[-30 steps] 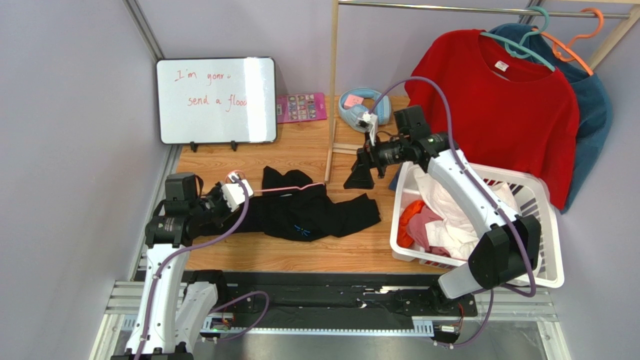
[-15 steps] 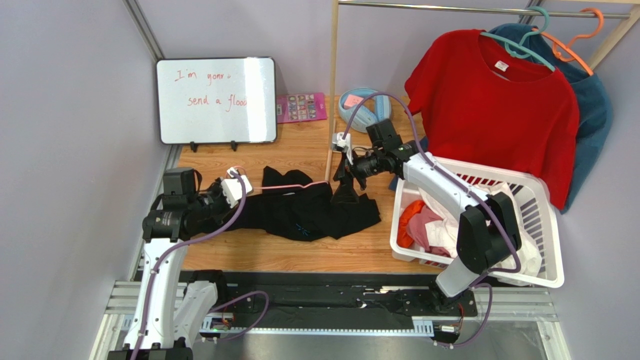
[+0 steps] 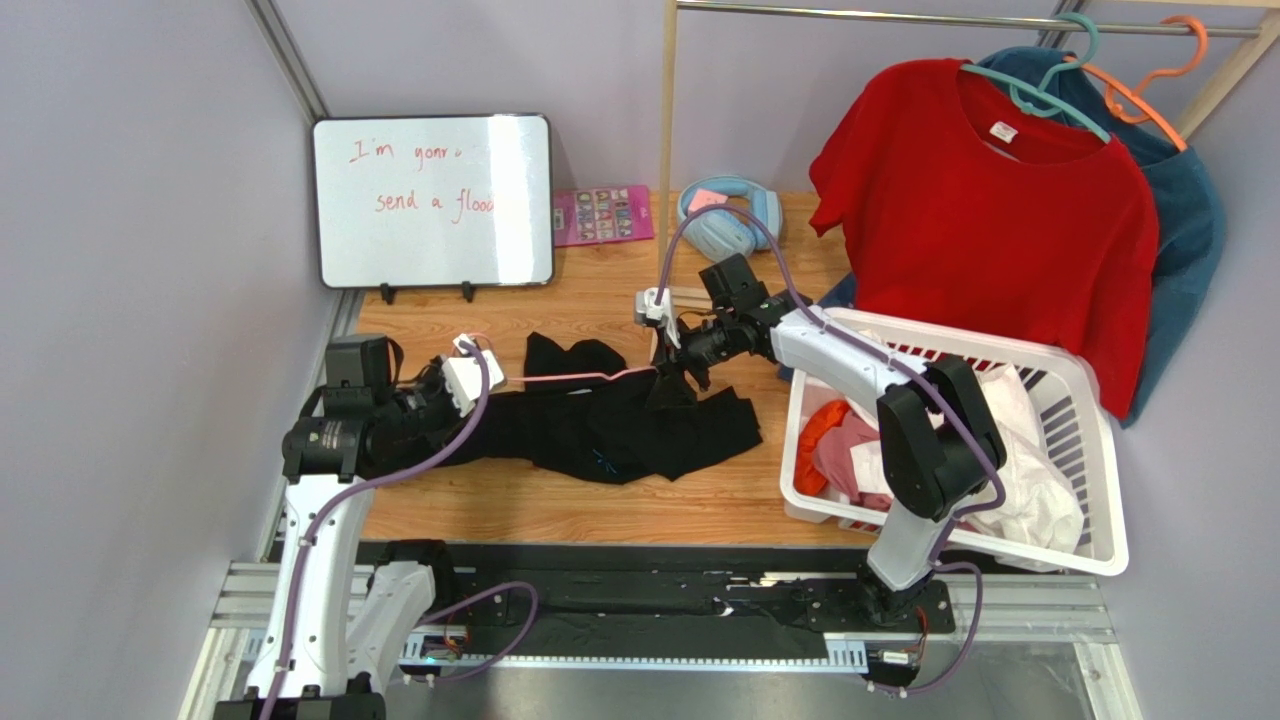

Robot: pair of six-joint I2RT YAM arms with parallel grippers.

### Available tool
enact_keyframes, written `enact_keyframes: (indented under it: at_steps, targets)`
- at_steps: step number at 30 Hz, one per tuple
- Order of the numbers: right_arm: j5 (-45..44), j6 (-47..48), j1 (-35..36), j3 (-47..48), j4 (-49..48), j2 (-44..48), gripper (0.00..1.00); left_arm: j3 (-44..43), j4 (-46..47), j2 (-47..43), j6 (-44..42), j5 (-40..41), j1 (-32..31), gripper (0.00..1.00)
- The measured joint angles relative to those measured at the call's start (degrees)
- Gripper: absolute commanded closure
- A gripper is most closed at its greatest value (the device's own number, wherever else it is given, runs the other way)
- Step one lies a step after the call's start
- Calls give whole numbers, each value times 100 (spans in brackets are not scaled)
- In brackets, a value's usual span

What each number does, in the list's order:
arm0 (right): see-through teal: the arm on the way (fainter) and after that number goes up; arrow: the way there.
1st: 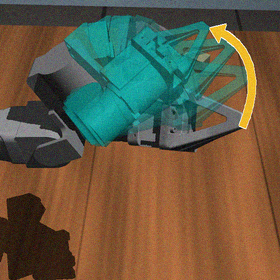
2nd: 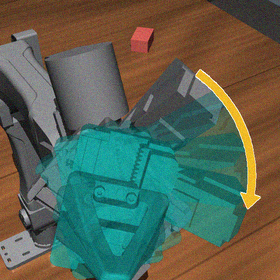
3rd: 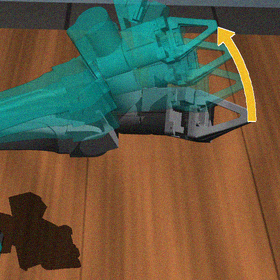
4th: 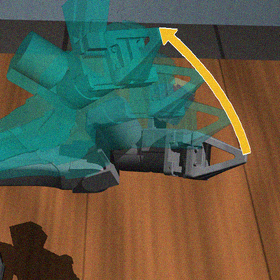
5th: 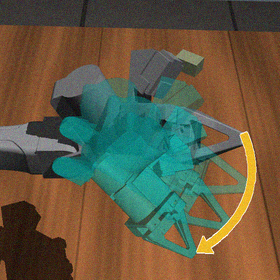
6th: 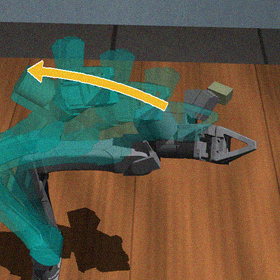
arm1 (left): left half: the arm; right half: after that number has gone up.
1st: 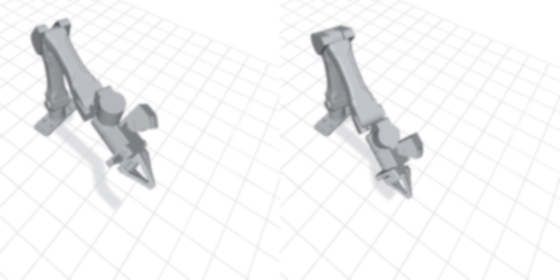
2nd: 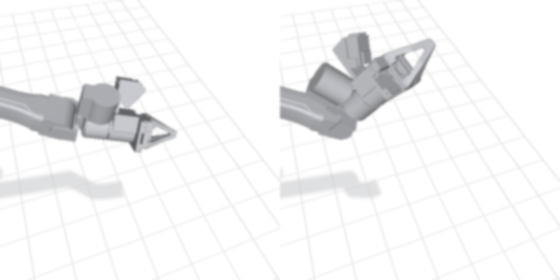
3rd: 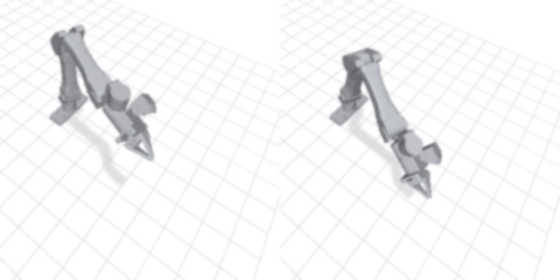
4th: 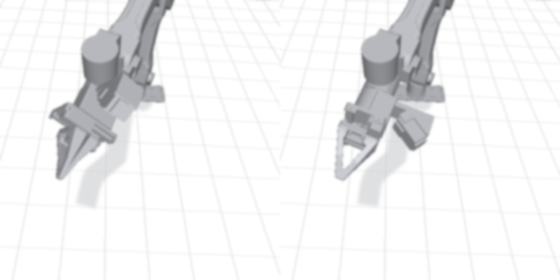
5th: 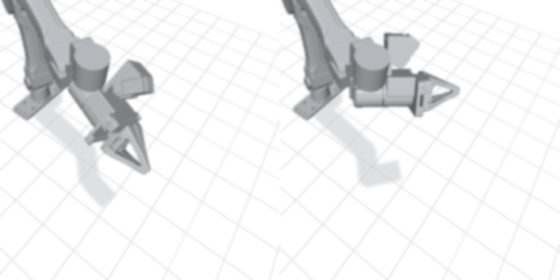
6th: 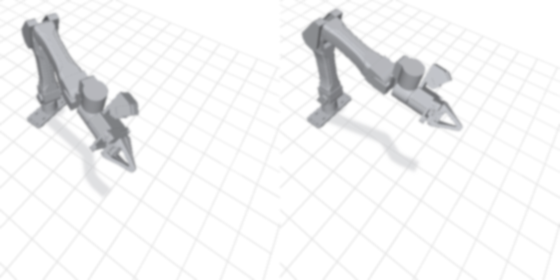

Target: Place the t-shirt on the hanger

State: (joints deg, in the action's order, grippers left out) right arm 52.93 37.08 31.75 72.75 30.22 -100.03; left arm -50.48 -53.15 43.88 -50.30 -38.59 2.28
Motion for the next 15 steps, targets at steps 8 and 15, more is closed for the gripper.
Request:
enact_keyframes:
  at_steps: [8,15]
  targets:
    - [-70,179,-98,4,101,-48,100,2,-90,-7,-2,-11,0,100]
    - [15,398,-251,175,579,52,100,11,-13,22,-208,-105,0,100]
